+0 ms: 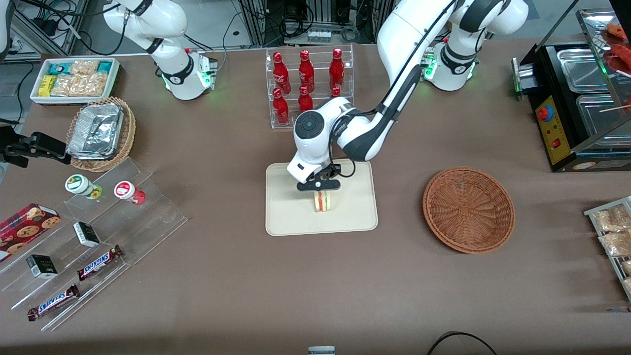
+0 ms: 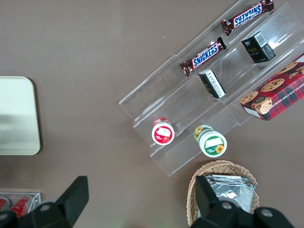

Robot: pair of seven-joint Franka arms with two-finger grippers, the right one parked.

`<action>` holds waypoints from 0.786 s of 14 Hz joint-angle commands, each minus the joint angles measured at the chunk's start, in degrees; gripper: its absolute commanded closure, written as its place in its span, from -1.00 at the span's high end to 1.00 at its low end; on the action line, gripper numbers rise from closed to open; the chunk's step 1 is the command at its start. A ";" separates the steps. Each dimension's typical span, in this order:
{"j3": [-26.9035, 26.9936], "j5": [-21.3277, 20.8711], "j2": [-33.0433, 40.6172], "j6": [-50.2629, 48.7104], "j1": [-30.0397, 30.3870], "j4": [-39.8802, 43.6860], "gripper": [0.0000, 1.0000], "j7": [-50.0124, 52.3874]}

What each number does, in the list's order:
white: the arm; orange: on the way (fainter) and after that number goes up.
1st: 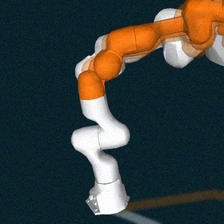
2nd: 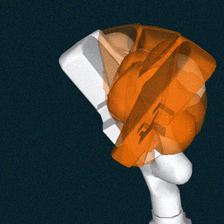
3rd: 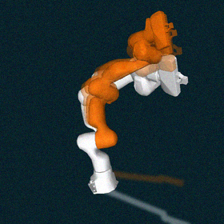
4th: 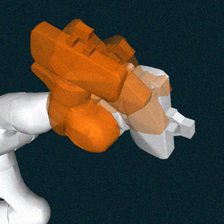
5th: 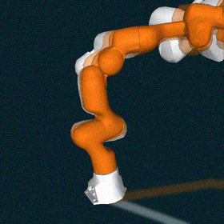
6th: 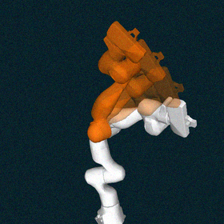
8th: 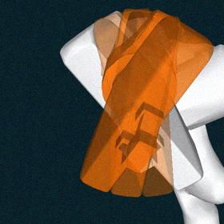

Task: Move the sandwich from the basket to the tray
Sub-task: 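Lower the sandwich onto the tray and open the left gripper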

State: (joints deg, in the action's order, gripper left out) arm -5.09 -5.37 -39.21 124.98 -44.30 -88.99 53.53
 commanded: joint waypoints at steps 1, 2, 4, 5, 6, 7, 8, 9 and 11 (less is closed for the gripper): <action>0.87 -0.96 -0.17 0.71 -1.05 0.05 -0.90 1.75; 0.87 -0.96 -0.25 1.14 -1.05 0.05 -0.90 1.75; 0.87 -0.96 -0.78 1.94 -1.14 0.04 -0.71 1.75; 0.87 -0.96 -0.87 1.94 -1.14 0.05 0.08 1.75; 0.87 -0.96 -0.96 1.94 -1.14 0.05 0.44 1.66; 0.87 -0.96 -0.87 1.85 -1.14 0.13 0.76 1.57; 0.79 -0.96 -0.70 1.59 -1.05 0.39 0.99 1.57; 0.87 -0.96 -0.26 1.32 -0.96 0.48 1.00 1.57; 0.96 -0.79 2.19 -1.99 -0.44 0.75 1.00 1.66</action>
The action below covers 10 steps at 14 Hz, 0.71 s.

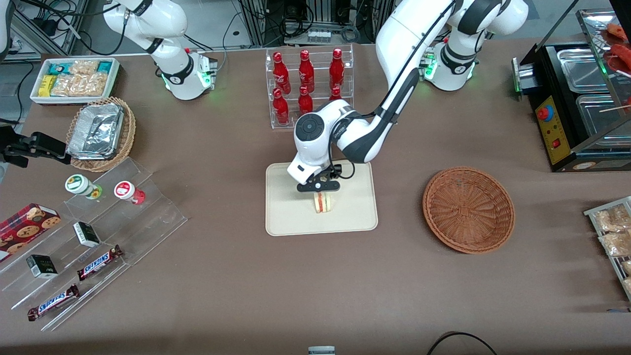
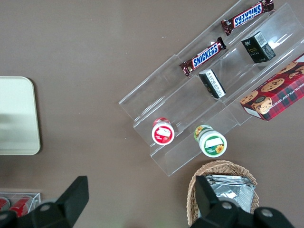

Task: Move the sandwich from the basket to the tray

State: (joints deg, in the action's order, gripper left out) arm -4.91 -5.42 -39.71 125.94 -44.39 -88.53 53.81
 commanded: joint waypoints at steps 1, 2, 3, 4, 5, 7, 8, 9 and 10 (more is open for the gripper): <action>0.78 -0.56 4.63 -5.24 0.09 0.81 1.00 1.47; 0.78 -0.04 6.47 -7.44 0.87 1.25 1.00 1.73; 0.87 0.05 8.84 -9.46 2.27 1.42 1.00 3.13; 0.78 0.14 11.04 -10.87 4.20 1.43 1.00 4.27; 0.78 0.14 13.15 -12.72 6.22 1.43 1.00 4.37; 0.78 0.23 16.76 -16.67 9.56 1.43 1.00 3.76; 0.78 0.14 18.60 -18.26 11.58 1.25 1.00 3.58; 0.78 0.14 20.36 -19.92 13.34 1.08 1.00 1.84; 0.78 0.23 21.86 -22.03 15.01 1.07 1.00 -0.78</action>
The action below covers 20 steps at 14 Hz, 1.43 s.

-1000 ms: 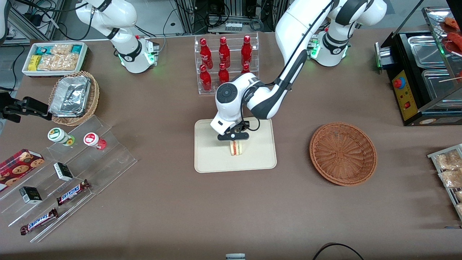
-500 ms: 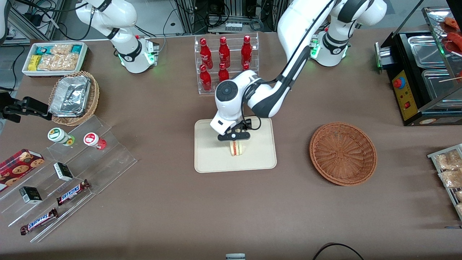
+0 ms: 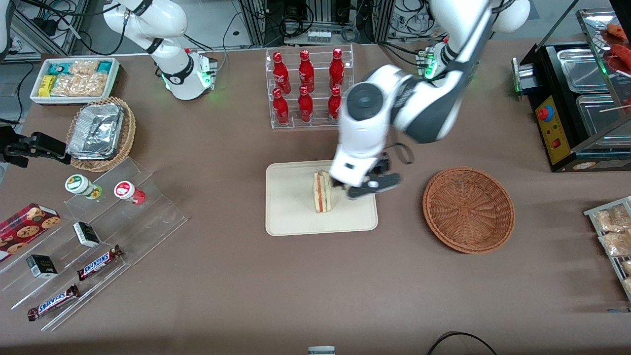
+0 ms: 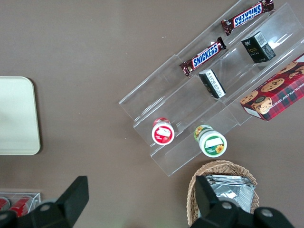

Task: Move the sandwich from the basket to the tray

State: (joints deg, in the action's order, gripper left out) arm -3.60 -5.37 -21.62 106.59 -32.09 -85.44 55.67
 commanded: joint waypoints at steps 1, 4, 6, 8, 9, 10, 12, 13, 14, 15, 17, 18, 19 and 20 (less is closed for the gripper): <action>-0.62 0.27 5.43 -5.05 4.74 -2.01 1.00 -5.71; -0.53 1.32 9.83 -11.30 10.45 -2.36 1.00 -13.53; -0.53 2.55 12.03 -14.90 14.15 -2.45 1.00 -19.34; -0.53 2.73 13.96 -16.76 17.14 -2.45 1.00 -22.69; -0.53 2.73 14.93 -17.90 18.81 -2.45 1.00 -24.71; -0.53 3.08 15.81 -19.21 20.56 -2.45 1.00 -27.51; -0.53 4.40 17.74 -21.15 24.51 -2.54 1.00 -33.14; -0.53 4.58 18.53 -22.03 25.84 -2.71 1.00 -35.25; -0.53 4.58 19.76 -22.39 27.07 -3.67 1.00 -37.45; -0.53 4.49 21.42 -22.30 28.13 -5.33 1.00 -39.56; -0.45 4.58 24.76 -22.13 31.11 -8.50 1.00 -45.70; -0.36 4.49 26.17 -21.87 31.39 -9.99 1.00 -48.00; 0.08 4.49 26.97 -21.78 31.22 -10.97 1.00 -49.06; 0.60 4.49 27.06 -21.86 30.78 -10.98 1.00 -49.16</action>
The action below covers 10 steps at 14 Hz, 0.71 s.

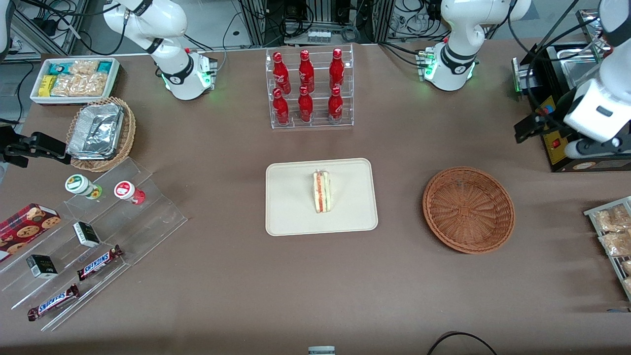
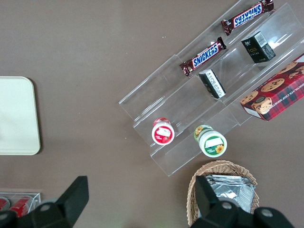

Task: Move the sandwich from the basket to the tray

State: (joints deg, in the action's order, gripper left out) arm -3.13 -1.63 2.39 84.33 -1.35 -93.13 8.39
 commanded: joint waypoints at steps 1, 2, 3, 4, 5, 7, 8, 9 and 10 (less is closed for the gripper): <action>0.23 0.58 3.15 0.39 -0.14 -3.28 1.00 -2.06; 0.23 0.58 3.24 0.39 -0.14 -3.28 1.00 -3.02; 0.32 0.40 2.80 0.66 -0.58 -2.85 1.00 -3.21; 0.32 -0.12 1.67 0.66 -1.28 -1.89 1.00 -2.77; 0.41 -0.12 0.00 0.31 -1.46 -0.14 1.00 -3.03; 0.50 -0.21 -1.33 -0.04 -2.68 2.51 1.00 -3.56; 1.71 -0.21 -1.42 0.04 -3.65 2.60 1.00 -3.56; 2.60 -0.13 -1.42 0.39 -4.53 2.61 1.00 -3.56; 2.78 -0.04 -1.51 0.66 -4.62 2.69 1.00 -3.56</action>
State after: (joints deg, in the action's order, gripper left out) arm -1.99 -1.64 1.81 84.87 -4.47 -92.30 5.85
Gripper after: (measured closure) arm 0.000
